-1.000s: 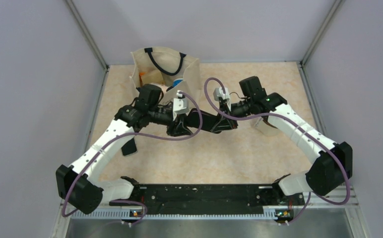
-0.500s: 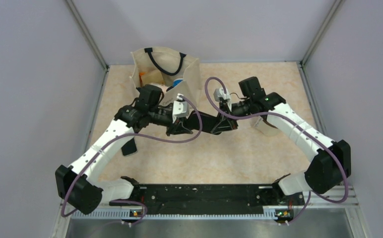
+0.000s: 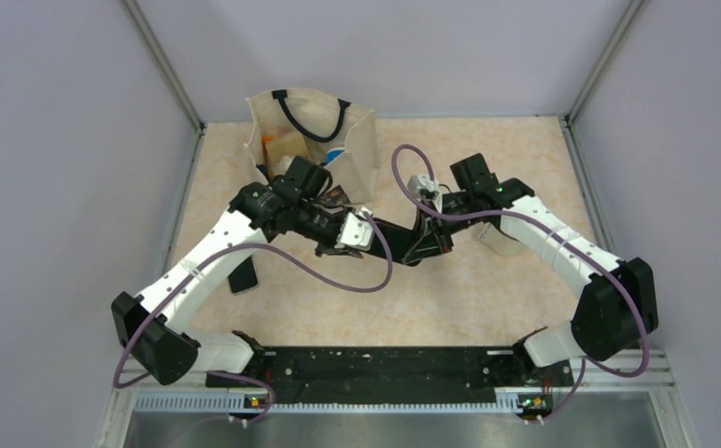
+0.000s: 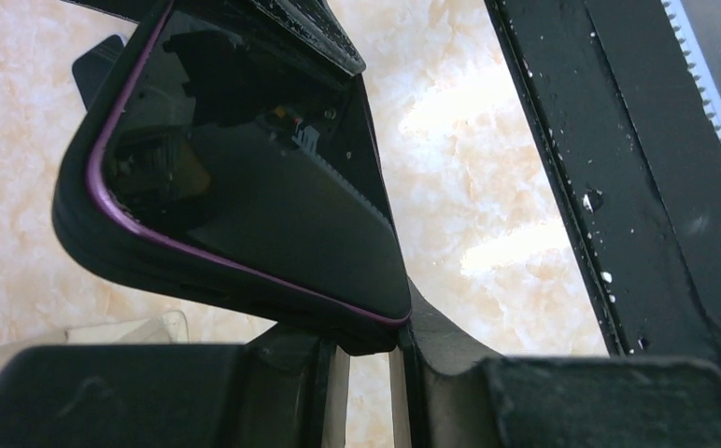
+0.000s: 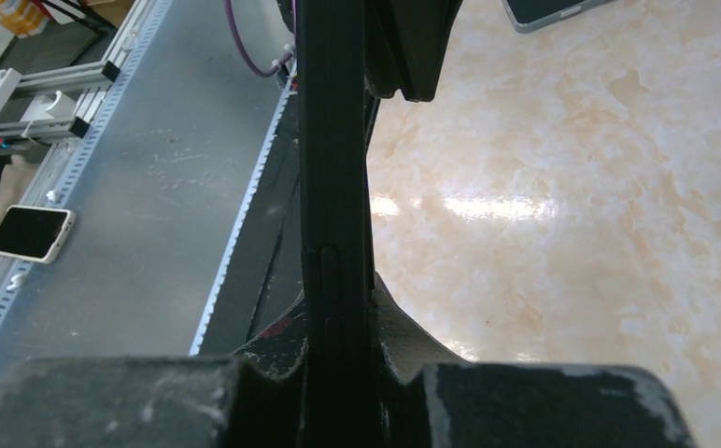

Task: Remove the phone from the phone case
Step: Remove the phone case from the phone.

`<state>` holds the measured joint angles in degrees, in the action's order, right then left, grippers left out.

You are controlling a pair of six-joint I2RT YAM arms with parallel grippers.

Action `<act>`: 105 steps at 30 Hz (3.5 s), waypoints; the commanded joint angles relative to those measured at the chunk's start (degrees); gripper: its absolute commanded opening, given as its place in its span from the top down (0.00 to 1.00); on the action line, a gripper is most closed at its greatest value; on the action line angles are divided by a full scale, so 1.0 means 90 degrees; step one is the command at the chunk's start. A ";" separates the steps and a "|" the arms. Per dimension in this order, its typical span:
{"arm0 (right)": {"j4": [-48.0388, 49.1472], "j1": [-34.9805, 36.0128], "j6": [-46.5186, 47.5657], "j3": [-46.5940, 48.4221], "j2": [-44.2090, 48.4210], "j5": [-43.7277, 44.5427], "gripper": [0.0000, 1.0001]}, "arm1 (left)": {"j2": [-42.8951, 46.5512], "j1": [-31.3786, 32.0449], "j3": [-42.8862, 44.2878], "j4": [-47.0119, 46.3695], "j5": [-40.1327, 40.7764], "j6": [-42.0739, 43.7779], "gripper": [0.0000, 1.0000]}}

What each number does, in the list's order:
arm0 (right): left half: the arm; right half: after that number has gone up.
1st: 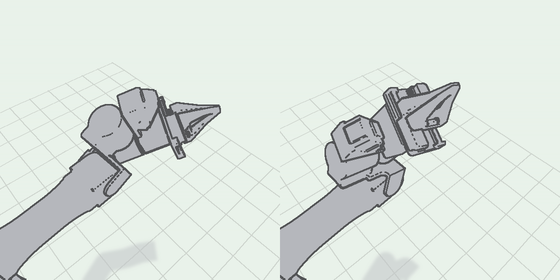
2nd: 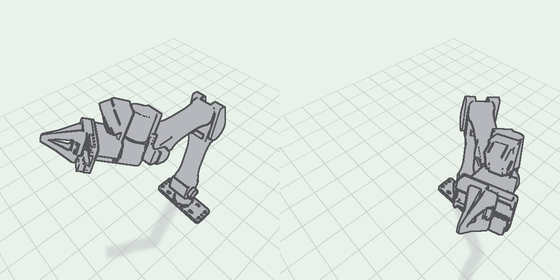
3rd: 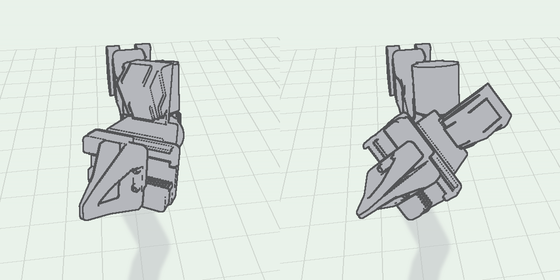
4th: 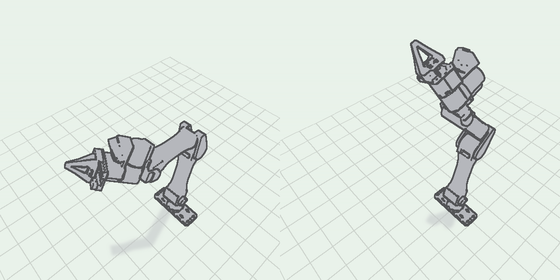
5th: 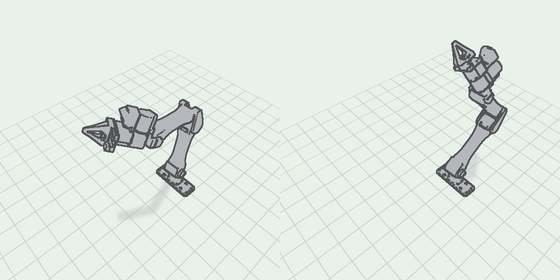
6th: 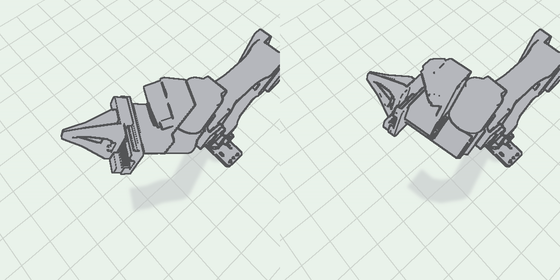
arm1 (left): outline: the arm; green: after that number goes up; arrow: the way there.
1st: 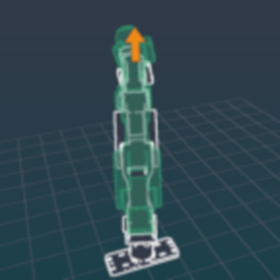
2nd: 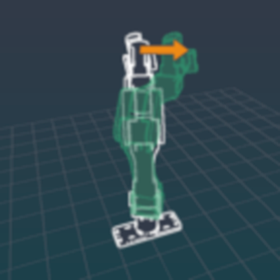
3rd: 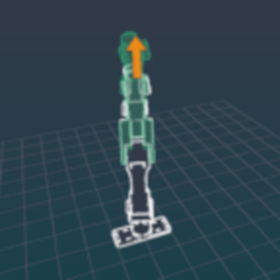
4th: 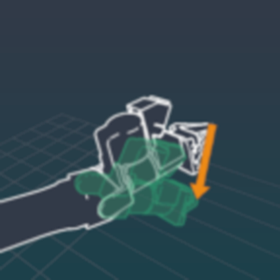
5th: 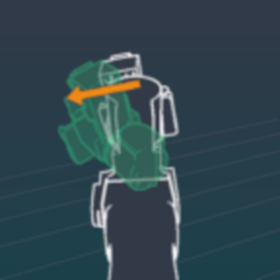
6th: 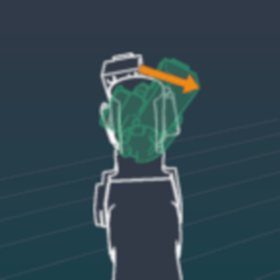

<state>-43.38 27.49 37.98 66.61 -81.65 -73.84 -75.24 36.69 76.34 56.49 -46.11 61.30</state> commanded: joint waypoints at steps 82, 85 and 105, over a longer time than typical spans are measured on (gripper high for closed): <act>0.1501 -0.0012 -0.0894 0.0031 0.0471 0.0128 1.00 | 0.1092 -0.1356 -0.0429 -0.0569 -0.0649 -0.2044 0.41; 0.1499 -0.0027 -0.0891 0.0058 0.0424 0.0181 1.00 | 0.1341 -0.1397 -0.0149 -0.0309 -0.0500 -0.2407 0.40; 0.1481 -0.0036 -0.1012 0.0144 0.0062 -0.0531 1.00 | 0.1467 -0.1396 -0.0405 -0.2622 -0.1545 -0.7202 0.36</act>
<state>-32.58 27.16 28.29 64.95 -80.71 -72.34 -63.00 24.36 73.28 38.44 -58.72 4.21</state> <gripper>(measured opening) 0.110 0.643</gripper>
